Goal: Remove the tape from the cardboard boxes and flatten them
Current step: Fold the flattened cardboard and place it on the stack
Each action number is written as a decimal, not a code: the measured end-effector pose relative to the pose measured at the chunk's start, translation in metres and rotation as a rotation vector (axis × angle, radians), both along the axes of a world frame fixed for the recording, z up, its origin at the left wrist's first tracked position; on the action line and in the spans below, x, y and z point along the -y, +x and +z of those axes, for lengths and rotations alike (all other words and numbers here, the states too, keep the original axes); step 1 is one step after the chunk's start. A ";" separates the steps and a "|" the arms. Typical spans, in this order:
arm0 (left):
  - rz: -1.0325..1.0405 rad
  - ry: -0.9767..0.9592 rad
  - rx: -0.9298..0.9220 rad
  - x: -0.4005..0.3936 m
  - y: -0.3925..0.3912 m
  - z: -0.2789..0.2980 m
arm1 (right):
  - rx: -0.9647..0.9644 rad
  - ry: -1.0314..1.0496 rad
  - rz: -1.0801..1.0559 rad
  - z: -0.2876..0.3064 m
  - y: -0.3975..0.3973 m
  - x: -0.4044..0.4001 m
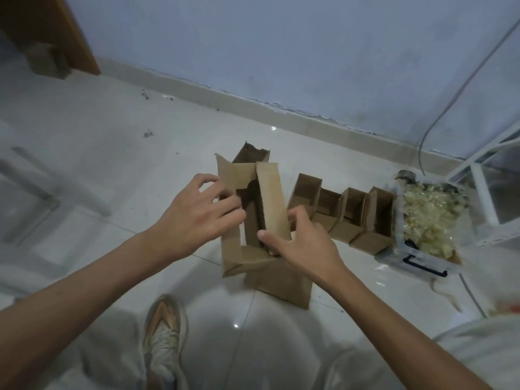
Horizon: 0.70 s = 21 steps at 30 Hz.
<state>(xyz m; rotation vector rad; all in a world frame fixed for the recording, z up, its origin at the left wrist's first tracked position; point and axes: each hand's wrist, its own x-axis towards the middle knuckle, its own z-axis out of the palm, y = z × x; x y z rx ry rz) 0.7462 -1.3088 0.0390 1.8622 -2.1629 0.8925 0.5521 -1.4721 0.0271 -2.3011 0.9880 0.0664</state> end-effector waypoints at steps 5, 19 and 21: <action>-0.065 -0.026 0.011 0.001 -0.017 -0.004 | 0.023 -0.182 -0.063 -0.013 0.005 -0.004; 0.111 0.021 -1.004 0.009 -0.030 -0.023 | 0.022 -0.029 -0.194 -0.031 0.005 0.000; 0.180 -0.007 -1.018 0.011 -0.033 -0.024 | 0.039 -0.023 -0.187 -0.029 0.002 -0.004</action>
